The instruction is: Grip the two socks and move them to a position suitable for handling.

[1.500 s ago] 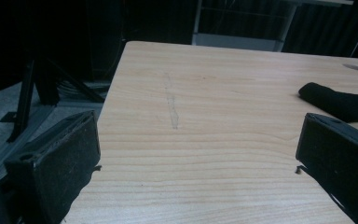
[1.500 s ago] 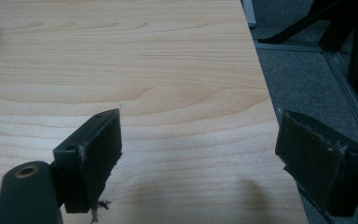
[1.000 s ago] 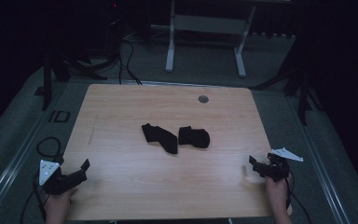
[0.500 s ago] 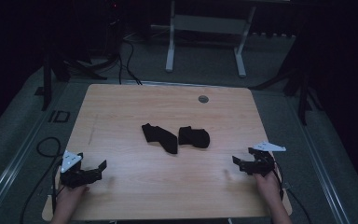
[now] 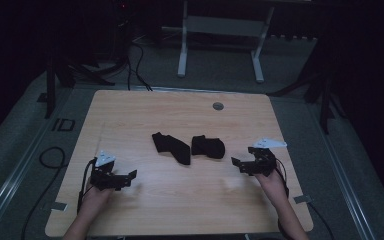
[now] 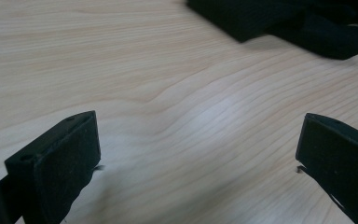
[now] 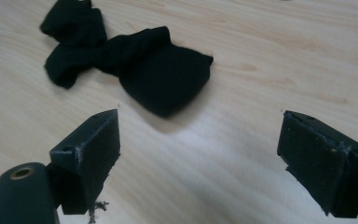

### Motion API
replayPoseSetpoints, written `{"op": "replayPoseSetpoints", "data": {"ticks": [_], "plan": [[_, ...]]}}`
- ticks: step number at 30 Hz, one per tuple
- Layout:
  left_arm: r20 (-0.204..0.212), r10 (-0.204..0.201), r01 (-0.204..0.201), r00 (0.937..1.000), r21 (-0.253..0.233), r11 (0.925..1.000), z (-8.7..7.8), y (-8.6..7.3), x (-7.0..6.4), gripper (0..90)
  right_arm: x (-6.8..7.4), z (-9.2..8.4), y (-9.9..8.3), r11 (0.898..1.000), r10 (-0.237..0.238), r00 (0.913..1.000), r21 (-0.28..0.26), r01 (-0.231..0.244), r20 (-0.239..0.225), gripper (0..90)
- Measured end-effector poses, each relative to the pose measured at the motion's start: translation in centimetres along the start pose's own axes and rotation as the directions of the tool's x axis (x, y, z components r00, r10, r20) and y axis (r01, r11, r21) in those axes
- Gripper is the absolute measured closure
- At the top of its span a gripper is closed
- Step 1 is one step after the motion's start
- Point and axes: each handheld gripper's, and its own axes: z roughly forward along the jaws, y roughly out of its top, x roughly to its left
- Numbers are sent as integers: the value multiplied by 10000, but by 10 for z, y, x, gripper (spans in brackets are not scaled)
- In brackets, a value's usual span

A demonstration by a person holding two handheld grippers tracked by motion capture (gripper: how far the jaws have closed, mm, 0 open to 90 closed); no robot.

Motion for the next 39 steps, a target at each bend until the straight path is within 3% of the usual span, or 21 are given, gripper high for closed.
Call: {"op": "replayPoseSetpoints", "data": {"ticks": [3,8,13,16,19,33,35,37,38,39], "plan": [[118,142,-142,9998,27,9999,6,6,-6,2,3,9,8,10000,68,9988,12,-68,-487,127],[382,386,-389,9985,81,9992,17,18,-17,2,9,19,14,9997,-217,9985,104,223,-505,163],[821,831,-852,9931,221,9961,35,36,-35,2,19,34,27,9979,-619,9956,136,631,-709,395],[1030,962,-998,9900,299,9946,44,44,-44,2,25,42,33,9959,-854,9933,221,874,-781,478],[1073,1104,-1139,9881,276,9931,52,52,-52,10,29,50,38,9960,-792,9916,335,830,-1025,535],[1465,1766,-1844,9733,414,9820,86,84,-92,98,47,92,44,9868,-965,9862,1167,1125,-1343,531],[1623,1691,-1770,9721,353,9836,87,87,-97,143,48,96,43,9842,-1040,9871,1303,1198,-1217,556],[1710,1682,-1783,9708,451,9830,91,88,-101,152,46,98,41,9819,-1056,9875,1445,1221,-1169,622],[1844,1781,-1904,9666,512,9804,93,89,-104,160,46,99,41,9806,-1057,9881,1530,1222,-1119,653],[1839,1831,-1956,9657,523,9793,95,89,-106,160,45,101,39,9791,-1076,9884,1613,1241,-1072,722]]}}
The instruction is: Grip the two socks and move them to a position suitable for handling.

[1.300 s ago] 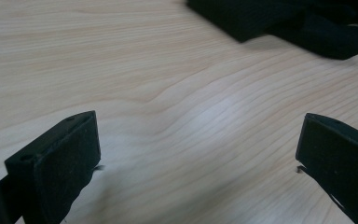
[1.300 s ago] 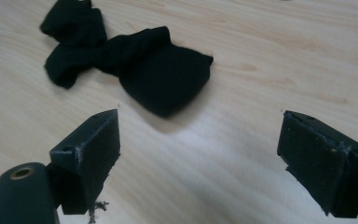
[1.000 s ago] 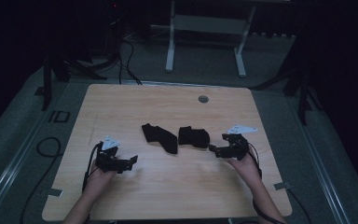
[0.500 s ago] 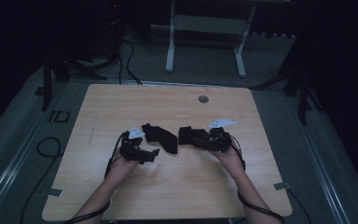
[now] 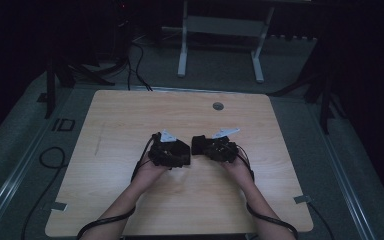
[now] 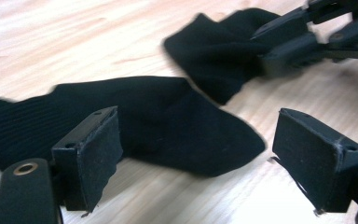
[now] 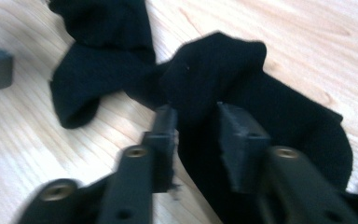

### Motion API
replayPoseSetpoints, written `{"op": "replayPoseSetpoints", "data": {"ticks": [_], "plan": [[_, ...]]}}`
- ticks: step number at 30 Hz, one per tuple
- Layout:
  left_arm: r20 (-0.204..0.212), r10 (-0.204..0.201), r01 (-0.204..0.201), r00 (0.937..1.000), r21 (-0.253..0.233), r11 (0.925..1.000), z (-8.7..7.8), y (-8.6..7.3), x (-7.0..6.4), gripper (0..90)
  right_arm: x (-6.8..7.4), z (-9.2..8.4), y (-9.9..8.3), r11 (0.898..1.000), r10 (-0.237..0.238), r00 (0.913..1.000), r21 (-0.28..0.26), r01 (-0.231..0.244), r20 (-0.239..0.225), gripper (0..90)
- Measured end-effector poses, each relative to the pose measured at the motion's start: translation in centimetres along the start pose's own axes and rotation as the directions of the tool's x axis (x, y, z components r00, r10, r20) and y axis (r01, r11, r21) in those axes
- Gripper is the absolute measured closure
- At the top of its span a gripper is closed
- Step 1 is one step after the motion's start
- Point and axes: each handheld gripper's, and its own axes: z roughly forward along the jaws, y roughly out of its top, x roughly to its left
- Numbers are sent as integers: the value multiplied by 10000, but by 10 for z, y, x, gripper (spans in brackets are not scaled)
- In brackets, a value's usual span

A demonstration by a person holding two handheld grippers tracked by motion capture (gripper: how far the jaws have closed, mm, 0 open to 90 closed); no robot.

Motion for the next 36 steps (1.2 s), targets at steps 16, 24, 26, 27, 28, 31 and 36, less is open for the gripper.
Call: {"op": "replayPoseSetpoints", "data": {"ticks": [16,24,26,27,28,31,36], "plan": [[414,271,-280,9988,194,9994,28,16,-26,208,3,-36,15,9938,-282,9994,-1066,301,196,878],[378,17,-16,9993,-28,10000,35,20,-34,231,8,-59,28,9827,-305,9995,-1823,318,99,878],[318,61,-59,9995,-68,10000,37,21,-36,231,9,-65,32,9791,-290,9996,-2013,299,74,878],[363,36,-32,9993,-110,9999,37,21,-37,231,10,-68,34,9773,-315,9995,-2091,327,92,878],[348,-33,38,9994,-150,9999,38,21,-38,231,10,-70,37,9757,-330,9994,-2165,347,114,879],[257,-22,30,9997,-296,9996,41,22,-41,245,13,-79,44,9701,-413,9991,-2389,422,86,879],[102,-66,71,9999,-466,9989,42,23,-42,259,21,-89,53,9597,-627,9980,-2739,623,76,879]]}}
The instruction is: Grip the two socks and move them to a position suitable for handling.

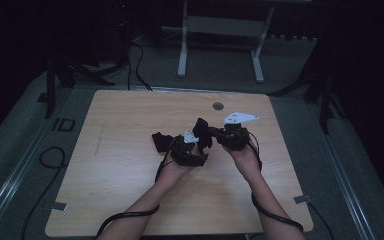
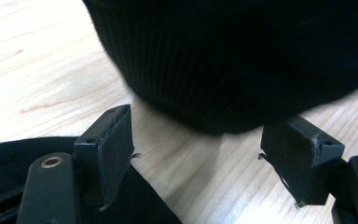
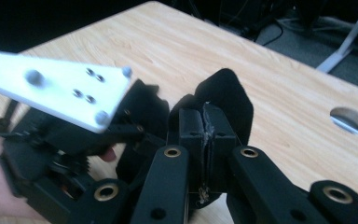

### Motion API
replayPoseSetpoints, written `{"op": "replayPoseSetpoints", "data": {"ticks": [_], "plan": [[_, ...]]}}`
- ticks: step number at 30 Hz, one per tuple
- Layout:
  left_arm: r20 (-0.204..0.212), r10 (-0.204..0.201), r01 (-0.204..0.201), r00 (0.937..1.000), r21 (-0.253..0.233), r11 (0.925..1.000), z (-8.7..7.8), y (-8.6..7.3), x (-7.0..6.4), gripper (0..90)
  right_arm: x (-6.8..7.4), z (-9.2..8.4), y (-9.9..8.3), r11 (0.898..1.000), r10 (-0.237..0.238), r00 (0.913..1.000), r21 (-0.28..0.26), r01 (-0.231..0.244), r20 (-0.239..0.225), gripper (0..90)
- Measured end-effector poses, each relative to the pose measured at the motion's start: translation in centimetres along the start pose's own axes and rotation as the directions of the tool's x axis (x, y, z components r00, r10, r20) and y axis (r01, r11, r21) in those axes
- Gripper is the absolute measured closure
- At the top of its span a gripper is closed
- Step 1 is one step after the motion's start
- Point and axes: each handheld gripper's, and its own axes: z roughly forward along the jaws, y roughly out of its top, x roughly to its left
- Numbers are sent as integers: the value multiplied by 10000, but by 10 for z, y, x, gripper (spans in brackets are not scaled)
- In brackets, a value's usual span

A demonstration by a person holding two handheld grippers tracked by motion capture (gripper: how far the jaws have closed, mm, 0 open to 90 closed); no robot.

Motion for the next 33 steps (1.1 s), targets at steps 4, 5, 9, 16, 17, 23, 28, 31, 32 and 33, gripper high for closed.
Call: {"op": "replayPoseSetpoints", "data": {"ticks": [4,5,9,16,17,23,28,31,32,33], "plan": [[-210,-27,22,9998,-238,9997,-4,1,2,383,5,-5,6,9998,-89,9999,-193,87,-85,878],[-275,-31,21,9996,-357,9994,-7,1,3,453,6,-7,8,9997,-152,9998,-211,150,-92,878],[-599,112,-146,9981,-572,9983,-17,2,7,669,5,-13,10,9993,-220,9998,-289,219,-27,878],[-1047,392,-488,9937,-912,9946,-48,6,12,856,-6,-20,-2,9999,-30,9999,-143,32,120,878],[-1012,368,-467,9942,-967,9942,-53,7,13,856,-7,-21,-4,9999,36,9999,-97,-34,125,878],[-1587,1090,-1247,9813,-926,9879,-83,8,9,856,-10,-27,-18,9999,63,10000,93,-64,63,877],[-1474,1517,-1635,9774,-715,9839,-98,-1,-1,855,1,-32,-26,9994,-278,9996,212,280,-100,876],[-1603,2108,-2186,9643,-322,9753,-105,-11,-13,855,11,-39,-35,9972,-651,9977,369,658,-196,876],[-1609,2244,-2297,9611,-151,9731,-107,-14,-16,855,14,-41,-37,9967,-695,9973,404,704,-234,876],[-1657,2476,-2514,9546,-19,9679,-110,-18,-20,855,16,-44,-40,9959,-781,9965,430,794,-311,876]]}}
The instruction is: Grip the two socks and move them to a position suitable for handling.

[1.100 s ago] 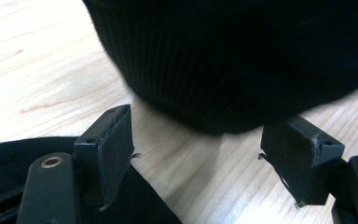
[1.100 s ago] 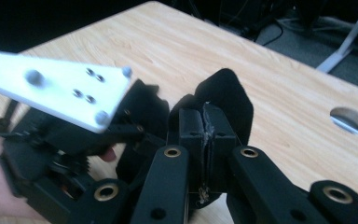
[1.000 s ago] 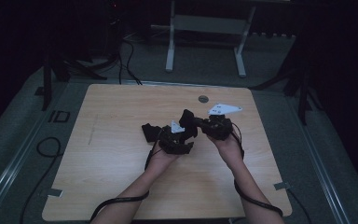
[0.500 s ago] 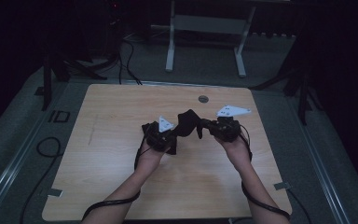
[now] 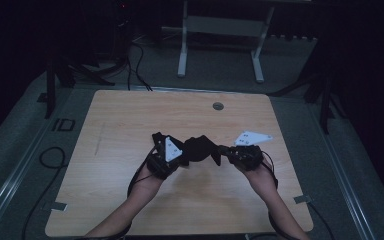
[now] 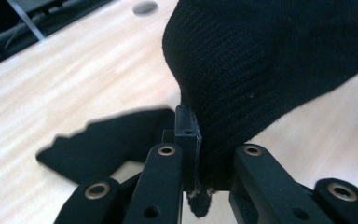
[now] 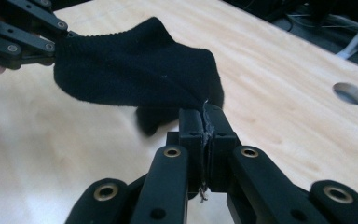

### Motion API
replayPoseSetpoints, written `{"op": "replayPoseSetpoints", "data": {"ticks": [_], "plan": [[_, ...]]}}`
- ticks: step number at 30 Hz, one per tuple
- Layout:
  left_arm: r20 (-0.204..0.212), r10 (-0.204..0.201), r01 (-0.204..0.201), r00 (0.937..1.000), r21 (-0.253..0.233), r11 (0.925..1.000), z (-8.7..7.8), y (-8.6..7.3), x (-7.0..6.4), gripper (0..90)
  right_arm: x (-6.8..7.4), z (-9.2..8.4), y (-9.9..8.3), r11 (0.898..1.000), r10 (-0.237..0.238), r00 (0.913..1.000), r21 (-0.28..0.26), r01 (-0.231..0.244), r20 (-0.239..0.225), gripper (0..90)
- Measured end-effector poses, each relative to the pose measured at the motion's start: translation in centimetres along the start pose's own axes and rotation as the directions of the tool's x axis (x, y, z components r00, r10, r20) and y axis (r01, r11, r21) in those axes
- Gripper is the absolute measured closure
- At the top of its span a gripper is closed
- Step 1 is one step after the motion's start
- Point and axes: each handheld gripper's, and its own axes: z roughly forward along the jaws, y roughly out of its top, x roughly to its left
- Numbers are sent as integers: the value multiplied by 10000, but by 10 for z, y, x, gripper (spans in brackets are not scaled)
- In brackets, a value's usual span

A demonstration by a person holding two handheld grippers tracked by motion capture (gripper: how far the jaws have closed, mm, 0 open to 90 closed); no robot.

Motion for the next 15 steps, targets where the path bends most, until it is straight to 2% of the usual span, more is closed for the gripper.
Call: {"op": "replayPoseSetpoints", "data": {"ticks": [2,4,5,7,10,15], "plan": [[212,130,-132,9997,78,9999,-6,-6,-6,854,7,-4,-6,9997,-187,9998,156,188,-82,876],[562,-81,70,9984,201,9998,-9,-15,-11,854,14,-6,-14,9995,-213,9996,246,218,-190,876],[625,-65,47,9980,286,9996,-10,-20,-13,853,17,-6,-19,9993,-185,9993,327,195,-315,876],[539,231,-265,9983,638,9976,-10,-32,-20,852,25,-2,-29,9979,-241,9985,591,270,-485,875],[698,509,-589,9963,1183,9912,-8,-50,-29,848,35,7,-44,9945,-201,9963,1003,284,-830,875],[1044,230,-393,9943,1570,9868,-10,-71,-35,809,51,24,-69,9845,-29,9890,1729,288,-1479,870]]}}
